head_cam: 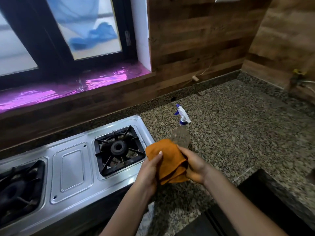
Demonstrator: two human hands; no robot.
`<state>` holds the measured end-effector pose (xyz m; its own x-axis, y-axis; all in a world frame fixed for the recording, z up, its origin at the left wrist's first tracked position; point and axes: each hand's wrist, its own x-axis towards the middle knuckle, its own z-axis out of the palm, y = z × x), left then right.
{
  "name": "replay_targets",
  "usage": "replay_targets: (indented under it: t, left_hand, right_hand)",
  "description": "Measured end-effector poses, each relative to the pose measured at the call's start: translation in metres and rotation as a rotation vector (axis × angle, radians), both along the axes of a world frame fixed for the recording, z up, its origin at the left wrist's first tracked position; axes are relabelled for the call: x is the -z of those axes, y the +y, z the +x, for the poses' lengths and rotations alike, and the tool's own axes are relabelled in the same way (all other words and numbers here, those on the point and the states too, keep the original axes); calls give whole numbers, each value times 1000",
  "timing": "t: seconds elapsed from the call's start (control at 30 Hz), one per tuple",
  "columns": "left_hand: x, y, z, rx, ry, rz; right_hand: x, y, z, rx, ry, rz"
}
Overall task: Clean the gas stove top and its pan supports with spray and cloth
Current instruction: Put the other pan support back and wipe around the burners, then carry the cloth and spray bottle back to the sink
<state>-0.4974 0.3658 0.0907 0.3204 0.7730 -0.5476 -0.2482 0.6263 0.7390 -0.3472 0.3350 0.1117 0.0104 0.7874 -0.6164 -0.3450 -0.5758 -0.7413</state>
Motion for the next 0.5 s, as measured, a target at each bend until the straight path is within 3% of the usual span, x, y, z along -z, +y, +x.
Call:
replay_targets:
  t: [0.17, 0.23, 0.37, 0.5]
  left_hand:
    - [-9, -5, -4, -11, -42, 44]
    - [-12, -3, -11, -35, -31, 64]
    - [-17, 5, -28, -46, 33, 95]
    - [-26, 6, -35, 42, -42, 75]
  right_hand:
    - [6, 24, 25, -152, -259, -56]
    - [2, 35, 30, -86, -407, -63]
    - [14, 74, 43, 281, -590, -11]
    - [25, 103, 44, 234, -612, 54]
